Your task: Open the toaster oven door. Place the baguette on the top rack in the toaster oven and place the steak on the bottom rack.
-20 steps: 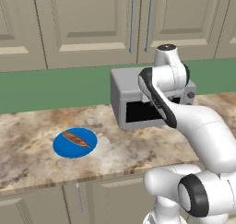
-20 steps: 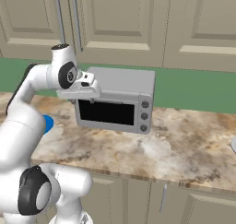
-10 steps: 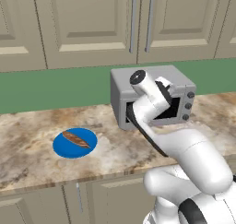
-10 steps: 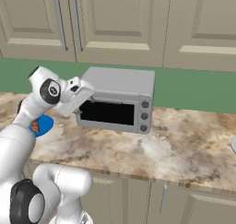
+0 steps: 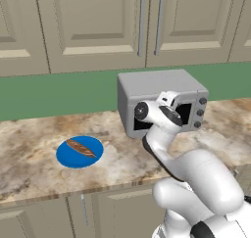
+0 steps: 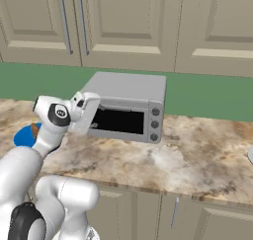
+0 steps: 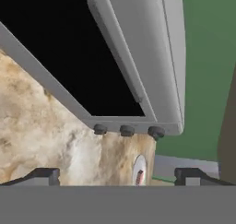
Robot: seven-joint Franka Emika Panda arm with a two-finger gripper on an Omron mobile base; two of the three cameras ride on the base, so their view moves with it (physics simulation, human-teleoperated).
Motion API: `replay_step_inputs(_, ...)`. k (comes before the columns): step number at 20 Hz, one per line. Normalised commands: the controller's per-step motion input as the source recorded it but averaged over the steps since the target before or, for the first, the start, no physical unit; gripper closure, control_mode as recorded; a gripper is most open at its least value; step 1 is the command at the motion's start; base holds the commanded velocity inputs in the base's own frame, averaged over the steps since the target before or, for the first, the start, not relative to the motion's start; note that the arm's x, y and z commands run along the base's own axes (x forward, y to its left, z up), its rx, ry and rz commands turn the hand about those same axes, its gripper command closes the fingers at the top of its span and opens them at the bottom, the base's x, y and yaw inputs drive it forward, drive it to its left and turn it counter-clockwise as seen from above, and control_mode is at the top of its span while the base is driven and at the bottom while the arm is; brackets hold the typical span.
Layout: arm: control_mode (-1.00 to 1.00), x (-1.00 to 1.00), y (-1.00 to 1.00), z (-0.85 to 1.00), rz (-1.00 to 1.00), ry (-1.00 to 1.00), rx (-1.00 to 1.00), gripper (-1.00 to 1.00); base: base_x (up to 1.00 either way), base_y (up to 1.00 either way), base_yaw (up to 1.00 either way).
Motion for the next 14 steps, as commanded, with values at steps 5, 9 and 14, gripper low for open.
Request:
replay_step_inputs(5, -1.00, 0.51, -0.05, -0.11, 0.03, -0.06, -0.14, -1.00, 0.00, 0.00, 0.00)
replay_step_inputs(9, -1.00, 0.45, 0.00, -0.11, 0.08, -0.11, -0.13, -1.00, 0.00, 0.00, 0.00)
replay_step_inputs(14, -1.00, 0.40, 0.00, -0.05, 0.05, -0.10, -0.10, -1.00, 0.00, 0.00, 0.00)
